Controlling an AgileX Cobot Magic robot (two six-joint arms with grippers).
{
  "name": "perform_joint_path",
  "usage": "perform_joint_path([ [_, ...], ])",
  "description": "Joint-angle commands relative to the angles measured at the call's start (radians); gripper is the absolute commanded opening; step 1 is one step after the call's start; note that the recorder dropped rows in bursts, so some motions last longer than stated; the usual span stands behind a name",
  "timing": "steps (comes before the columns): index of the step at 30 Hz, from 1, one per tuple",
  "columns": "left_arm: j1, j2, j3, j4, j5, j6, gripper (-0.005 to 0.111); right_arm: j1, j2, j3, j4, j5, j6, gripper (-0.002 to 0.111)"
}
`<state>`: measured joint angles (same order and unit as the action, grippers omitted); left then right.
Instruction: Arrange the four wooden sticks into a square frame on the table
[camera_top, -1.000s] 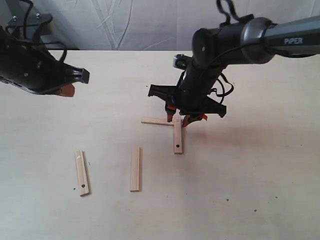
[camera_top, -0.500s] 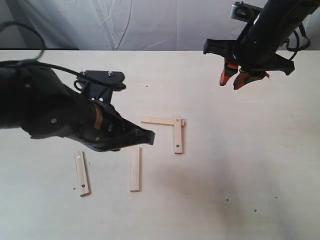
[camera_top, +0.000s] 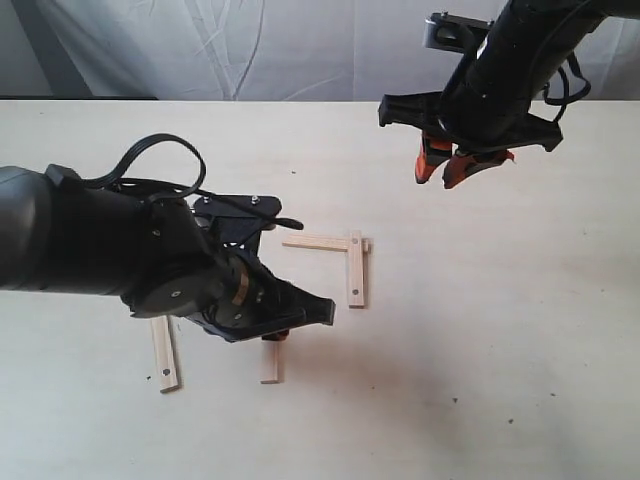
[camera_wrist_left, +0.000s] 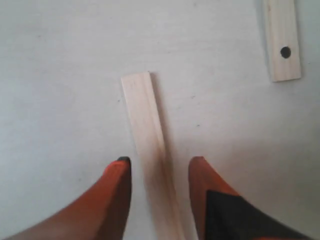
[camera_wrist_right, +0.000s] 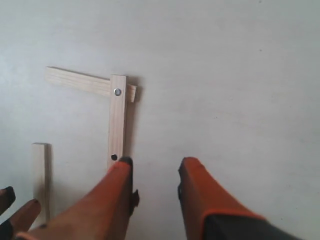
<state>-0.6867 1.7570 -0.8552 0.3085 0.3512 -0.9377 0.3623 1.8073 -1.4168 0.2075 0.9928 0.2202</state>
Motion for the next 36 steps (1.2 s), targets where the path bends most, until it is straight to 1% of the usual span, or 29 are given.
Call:
perform_joint_path([
  [1, -0.003, 0.005, 0.002, -0.018, -0.041, -0.004, 0.043, 0.000, -0.011, -0.002, -0.024, -0.007, -0.010, 0.032],
  [4, -0.003, 0.030, 0.002, 0.007, -0.041, -0.004, 0.043, 0.000, -0.011, -0.002, -0.025, -0.005, -0.011, 0.032],
  [12, -0.003, 0.112, -0.019, 0.011, -0.033, -0.013, 0.043, 0.000, -0.011, -0.002, -0.025, -0.001, -0.012, 0.032],
  [14, -0.003, 0.112, -0.019, 0.023, -0.023, -0.010, 0.041, 0.000, -0.011, -0.002, -0.025, -0.001, -0.020, 0.032],
  [15, -0.003, 0.112, -0.019, 0.023, -0.013, -0.009, 0.037, 0.000, -0.011, -0.002, -0.025, -0.001, -0.025, 0.032],
  [16, -0.003, 0.114, -0.019, 0.025, -0.006, -0.004, 0.031, 0.000, -0.011, -0.002, -0.025, -0.001, -0.028, 0.032],
  [20, 0.003, 0.114, -0.019, 0.031, 0.011, 0.033, 0.001, 0.000, -0.011, -0.002, -0.025, 0.005, -0.032, 0.032],
  [23, 0.030, 0.102, -0.032, 0.034, 0.037, 0.040, 0.000, -0.002, -0.011, -0.002, -0.025, 0.005, -0.037, 0.032],
  [26, 0.072, 0.066, -0.069, 0.046, 0.100, 0.060, 0.000, -0.002, -0.011, -0.002, -0.030, -0.010, -0.037, 0.032],
  [28, 0.103, 0.033, -0.095, 0.051, 0.117, 0.065, 0.000, -0.002, -0.011, -0.002, -0.030, -0.025, -0.037, 0.032],
  [31, 0.129, -0.004, -0.131, 0.051, 0.107, 0.095, 0.000, -0.002, -0.011, -0.002, -0.030, -0.059, -0.037, 0.032],
  [36, 0.131, 0.005, -0.168, 0.039, 0.014, 0.110, 0.000, -0.002, -0.011, -0.002, -0.043, -0.082, -0.037, 0.032],
])
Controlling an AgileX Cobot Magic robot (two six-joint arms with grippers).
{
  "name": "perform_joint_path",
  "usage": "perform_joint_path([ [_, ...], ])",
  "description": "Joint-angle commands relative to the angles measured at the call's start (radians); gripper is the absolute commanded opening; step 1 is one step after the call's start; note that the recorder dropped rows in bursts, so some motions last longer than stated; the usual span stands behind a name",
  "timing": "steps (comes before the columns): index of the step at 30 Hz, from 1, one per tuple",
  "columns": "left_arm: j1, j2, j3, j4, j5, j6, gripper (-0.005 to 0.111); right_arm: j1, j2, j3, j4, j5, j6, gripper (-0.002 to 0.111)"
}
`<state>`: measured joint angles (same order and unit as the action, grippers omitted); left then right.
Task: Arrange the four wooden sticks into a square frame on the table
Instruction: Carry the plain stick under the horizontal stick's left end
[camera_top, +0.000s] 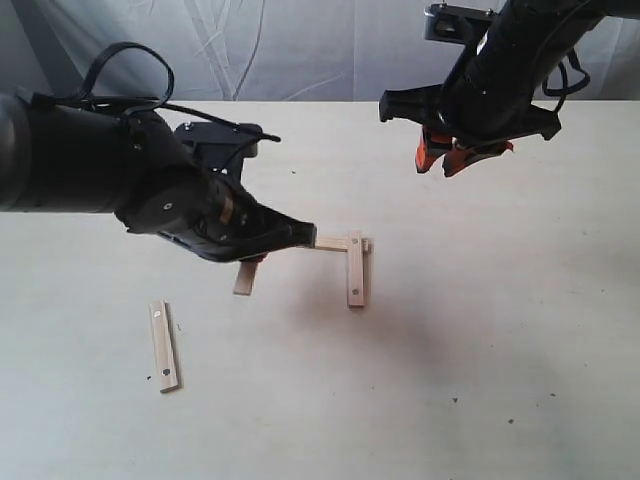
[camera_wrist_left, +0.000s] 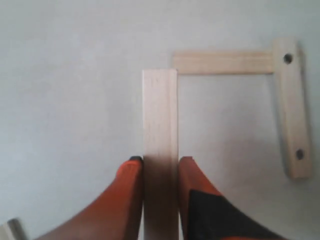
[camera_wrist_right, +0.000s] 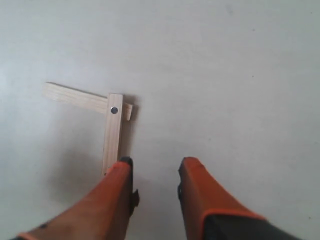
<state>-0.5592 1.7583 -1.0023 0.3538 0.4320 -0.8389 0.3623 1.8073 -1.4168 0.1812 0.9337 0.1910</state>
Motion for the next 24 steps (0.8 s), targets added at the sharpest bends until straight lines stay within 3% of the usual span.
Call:
perform_joint_path([
  [1, 0.003, 0.015, -0.023, -0.006, -0.097, 0.012, 0.000, -0.002, -0.011, -0.002, -0.016, -0.023, -0.008, 0.032],
  [11, 0.009, 0.176, -0.034, 0.003, -0.274, 0.009, 0.000, -0.002, -0.011, -0.002, -0.016, -0.066, 0.005, 0.032],
  [20, 0.009, 0.242, -0.105, 0.016, -0.238, 0.009, 0.000, -0.002, -0.011, -0.002, -0.047, -0.074, 0.005, 0.032],
  [24, 0.009, 0.242, -0.105, 0.065, -0.153, 0.009, 0.000, -0.002, -0.011, -0.002, -0.050, -0.074, 0.005, 0.032],
])
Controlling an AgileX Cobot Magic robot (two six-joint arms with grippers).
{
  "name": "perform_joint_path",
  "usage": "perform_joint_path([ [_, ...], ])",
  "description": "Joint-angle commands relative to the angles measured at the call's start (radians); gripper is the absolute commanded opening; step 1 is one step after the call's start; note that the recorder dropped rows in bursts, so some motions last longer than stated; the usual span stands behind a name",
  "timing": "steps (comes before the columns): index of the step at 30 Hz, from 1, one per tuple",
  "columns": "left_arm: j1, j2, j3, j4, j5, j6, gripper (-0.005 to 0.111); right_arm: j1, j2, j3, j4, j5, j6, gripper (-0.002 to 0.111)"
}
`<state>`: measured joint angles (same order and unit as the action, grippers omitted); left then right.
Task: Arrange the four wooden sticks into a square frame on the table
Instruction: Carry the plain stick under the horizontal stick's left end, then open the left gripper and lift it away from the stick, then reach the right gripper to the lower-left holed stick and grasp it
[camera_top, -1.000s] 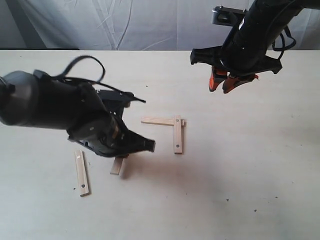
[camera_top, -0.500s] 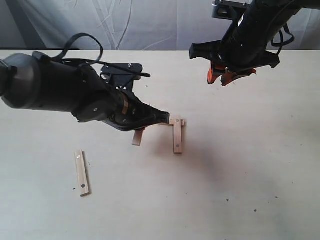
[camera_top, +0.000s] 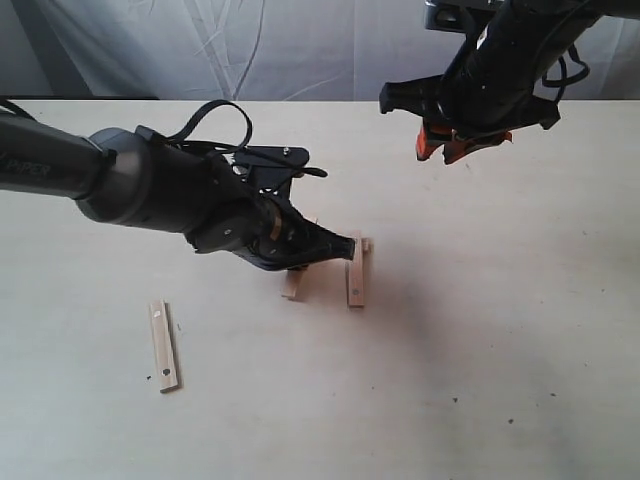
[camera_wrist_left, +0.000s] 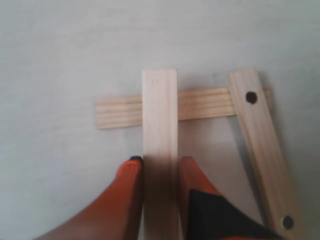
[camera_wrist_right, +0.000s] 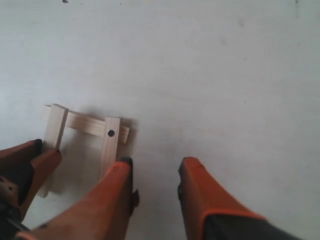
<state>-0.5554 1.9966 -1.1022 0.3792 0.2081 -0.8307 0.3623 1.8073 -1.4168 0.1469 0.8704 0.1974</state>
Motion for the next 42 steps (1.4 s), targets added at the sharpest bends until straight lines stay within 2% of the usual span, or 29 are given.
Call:
perform_joint_path([
  [1, 0.005, 0.004, -0.005, 0.040, 0.082, 0.001, 0.000, -0.002, -0.011, -0.002, -0.015, -0.012, -0.002, 0.032],
  [14, 0.005, 0.004, -0.005, 0.007, 0.061, 0.001, 0.001, -0.002, 0.003, 0.019, -0.015, -0.020, -0.002, 0.032],
  [17, 0.005, 0.004, -0.005, -0.012, 0.061, 0.001, 0.008, -0.002, 0.003, 0.019, -0.011, -0.023, -0.002, 0.032],
  [24, 0.005, 0.004, -0.005, -0.024, 0.069, 0.001, 0.037, -0.002, 0.003, 0.019, -0.004, -0.027, -0.002, 0.032],
  [30, 0.015, -0.067, -0.005, 0.019, 0.196, 0.001, 0.041, -0.002, -0.014, 0.019, 0.009, -0.017, -0.002, 0.032],
  [33, 0.066, -0.138, -0.005, 0.089, 0.317, 0.001, 0.041, -0.002, -0.034, 0.019, 0.049, 0.005, -0.002, 0.032],
  [35, 0.125, -0.197, -0.005, 0.130, 0.410, 0.010, 0.041, 0.013, -0.044, 0.019, 0.079, 0.025, -0.002, 0.032],
  [37, 0.186, -0.251, -0.005, 0.132, 0.473, 0.089, 0.040, 0.051, -0.044, 0.019, 0.082, 0.037, -0.002, 0.032],
  [39, 0.246, -0.309, -0.005, 0.114, 0.528, 0.190, 0.033, 0.103, -0.041, 0.019, 0.082, 0.040, -0.002, 0.032],
  [42, 0.331, -0.387, -0.005, 0.084, 0.606, 0.305, 0.017, 0.203, -0.018, 0.019, 0.082, 0.020, 0.006, 0.032],
])
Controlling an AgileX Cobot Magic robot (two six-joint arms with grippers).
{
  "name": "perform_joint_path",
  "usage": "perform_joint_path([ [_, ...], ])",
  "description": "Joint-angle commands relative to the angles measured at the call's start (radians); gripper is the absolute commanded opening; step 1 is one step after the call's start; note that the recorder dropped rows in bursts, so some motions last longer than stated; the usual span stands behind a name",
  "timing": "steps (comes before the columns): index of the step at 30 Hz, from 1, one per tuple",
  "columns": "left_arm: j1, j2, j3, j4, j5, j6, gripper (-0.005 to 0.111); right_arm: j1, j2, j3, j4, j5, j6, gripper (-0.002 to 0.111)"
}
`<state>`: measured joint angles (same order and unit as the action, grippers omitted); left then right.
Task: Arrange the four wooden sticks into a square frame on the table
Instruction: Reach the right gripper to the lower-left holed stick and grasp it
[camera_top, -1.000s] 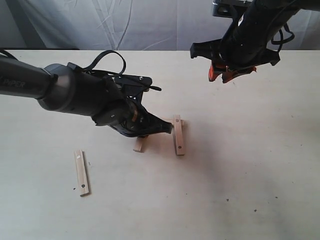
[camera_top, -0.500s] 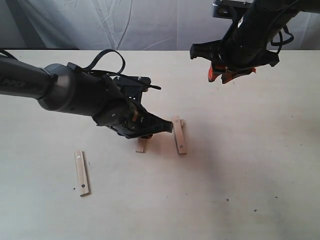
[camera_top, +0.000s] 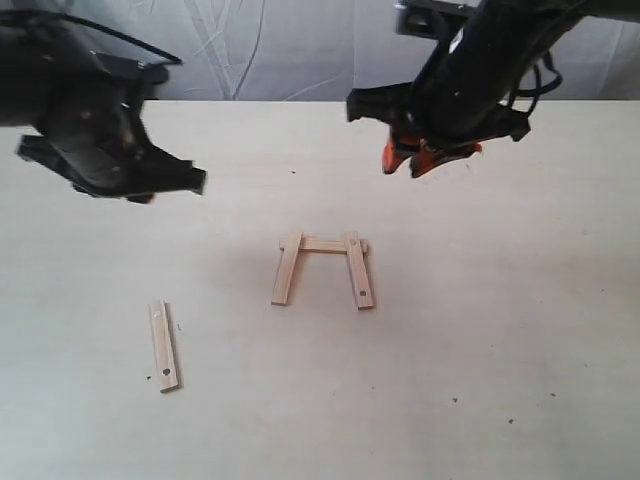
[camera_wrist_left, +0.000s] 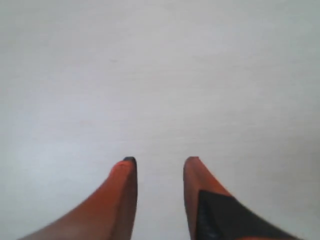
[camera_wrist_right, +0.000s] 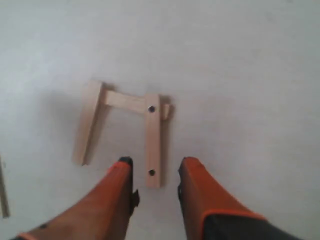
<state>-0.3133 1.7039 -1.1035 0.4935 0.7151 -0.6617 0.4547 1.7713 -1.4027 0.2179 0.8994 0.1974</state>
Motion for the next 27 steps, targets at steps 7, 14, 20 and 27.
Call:
perform_joint_path([
  [7, 0.272, -0.284, 0.000, -0.267, 0.084, 0.339, 0.000, 0.396, 0.173, -0.010, 0.012, -0.109, 0.097, 0.032],
  [14, 0.370, -0.380, 0.000, -0.692, 0.136, 0.709, 0.000, 0.566, 0.410, -0.321, -0.071, 0.002, 0.180, 0.032],
  [20, 0.450, -0.380, 0.000, -0.771, 0.115, 0.752, 0.000, 0.601, 0.560, -0.522, -0.143, 0.083, 0.224, 0.045],
  [27, 0.450, -0.380, 0.000, -0.771, 0.097, 0.752, 0.000, 0.605, 0.640, -0.592, -0.209, 0.126, 0.279, 0.045],
])
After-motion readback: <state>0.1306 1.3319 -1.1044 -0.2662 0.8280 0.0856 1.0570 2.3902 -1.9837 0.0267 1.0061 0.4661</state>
